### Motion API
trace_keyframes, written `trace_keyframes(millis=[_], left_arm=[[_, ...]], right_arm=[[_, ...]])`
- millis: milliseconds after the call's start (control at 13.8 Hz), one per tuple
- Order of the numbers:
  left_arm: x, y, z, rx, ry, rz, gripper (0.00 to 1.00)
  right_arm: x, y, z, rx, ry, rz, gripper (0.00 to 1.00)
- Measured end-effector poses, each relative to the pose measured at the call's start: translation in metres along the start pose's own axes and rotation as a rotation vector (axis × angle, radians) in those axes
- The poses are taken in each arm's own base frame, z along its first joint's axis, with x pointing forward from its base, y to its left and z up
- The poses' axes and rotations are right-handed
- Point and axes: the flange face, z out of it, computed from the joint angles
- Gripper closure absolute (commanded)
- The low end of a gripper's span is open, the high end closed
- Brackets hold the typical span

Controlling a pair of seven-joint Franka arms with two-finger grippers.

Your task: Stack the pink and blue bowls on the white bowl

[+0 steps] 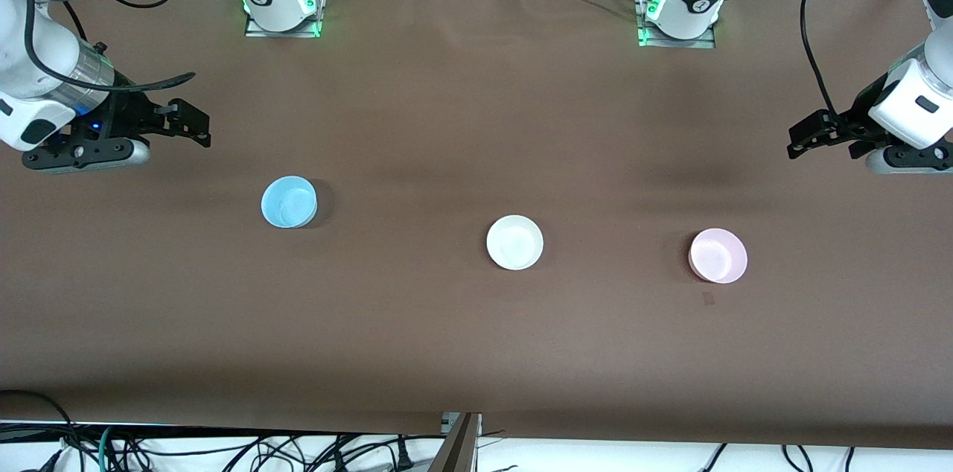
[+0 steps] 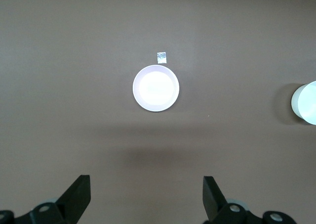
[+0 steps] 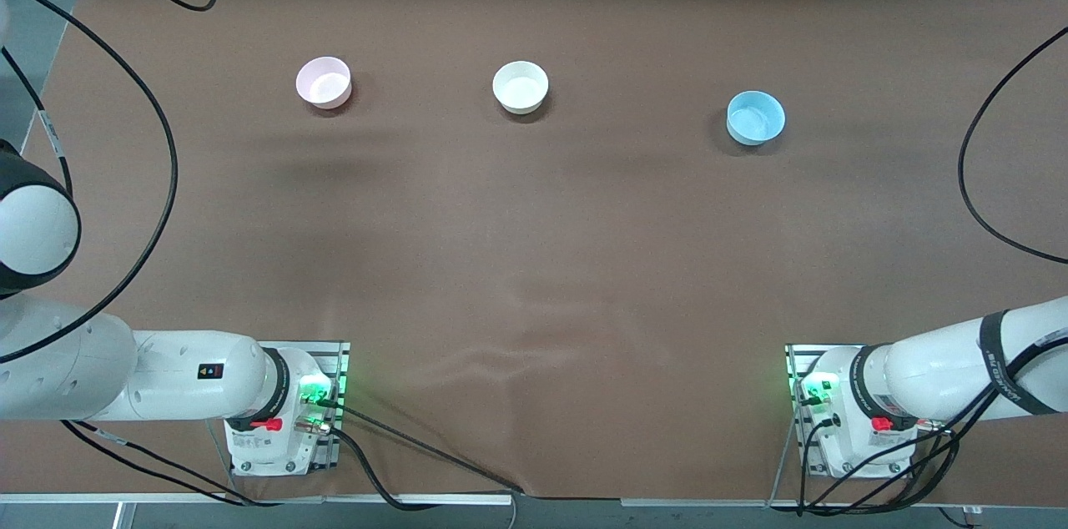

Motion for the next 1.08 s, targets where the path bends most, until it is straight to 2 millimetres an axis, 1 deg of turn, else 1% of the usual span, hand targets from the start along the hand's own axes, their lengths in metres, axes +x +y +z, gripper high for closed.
trace_keyframes(millis=[505,794,1083], left_arm=[[0.0024,0.0014,0.0066,0.0,-0.013,0.002,0.0],[0.0003,0.0028,0.0091,0.001,-0.034,0.005,0.0],[-0.0002,0.0033,0.0095,0.002,-0.039,0.006,0.0]], right_arm=[[0.0006,-0.0004,-0.0013,0.0,0.007,-0.001,0.0],[0.0011,-0.0004,-0.0018,0.0,0.011,-0.001,0.0],[0.0023,-0.0006,-0.006,0.0,0.025,-0.001,0.0]])
